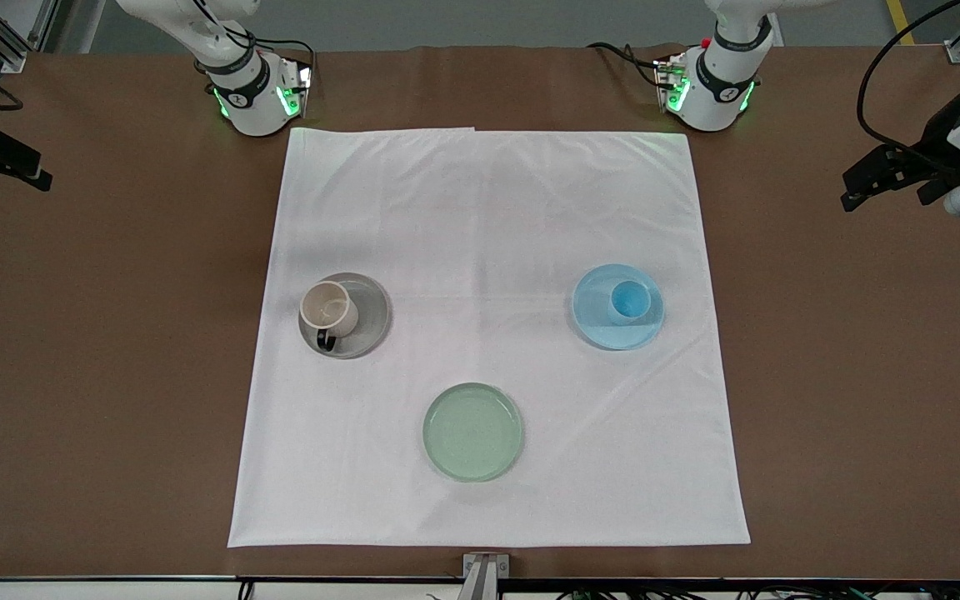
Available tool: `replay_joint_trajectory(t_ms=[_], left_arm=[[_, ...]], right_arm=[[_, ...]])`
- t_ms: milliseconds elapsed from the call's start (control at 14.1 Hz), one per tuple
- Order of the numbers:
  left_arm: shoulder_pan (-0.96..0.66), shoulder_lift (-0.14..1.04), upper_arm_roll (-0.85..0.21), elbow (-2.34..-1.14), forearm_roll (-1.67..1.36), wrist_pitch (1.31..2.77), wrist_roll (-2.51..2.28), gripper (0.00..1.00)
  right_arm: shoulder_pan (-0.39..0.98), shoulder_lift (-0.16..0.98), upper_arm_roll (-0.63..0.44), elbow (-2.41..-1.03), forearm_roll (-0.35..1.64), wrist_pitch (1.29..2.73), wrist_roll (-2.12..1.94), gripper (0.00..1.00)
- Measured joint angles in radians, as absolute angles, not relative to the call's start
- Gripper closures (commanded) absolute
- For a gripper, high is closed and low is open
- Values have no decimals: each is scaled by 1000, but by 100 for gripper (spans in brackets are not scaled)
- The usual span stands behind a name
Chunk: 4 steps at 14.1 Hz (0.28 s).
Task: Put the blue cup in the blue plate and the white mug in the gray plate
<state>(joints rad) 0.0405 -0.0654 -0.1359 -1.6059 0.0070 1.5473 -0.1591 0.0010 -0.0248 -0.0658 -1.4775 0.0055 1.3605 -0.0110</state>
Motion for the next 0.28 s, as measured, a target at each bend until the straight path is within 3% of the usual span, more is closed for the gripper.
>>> replay_joint_trajectory(t_ms=[284], left_arm=[[41,-64,-136,-1606,7,1548,-159,0]], right_arm=[[2,-25,-65,-1478,16,1377,-43,0]])
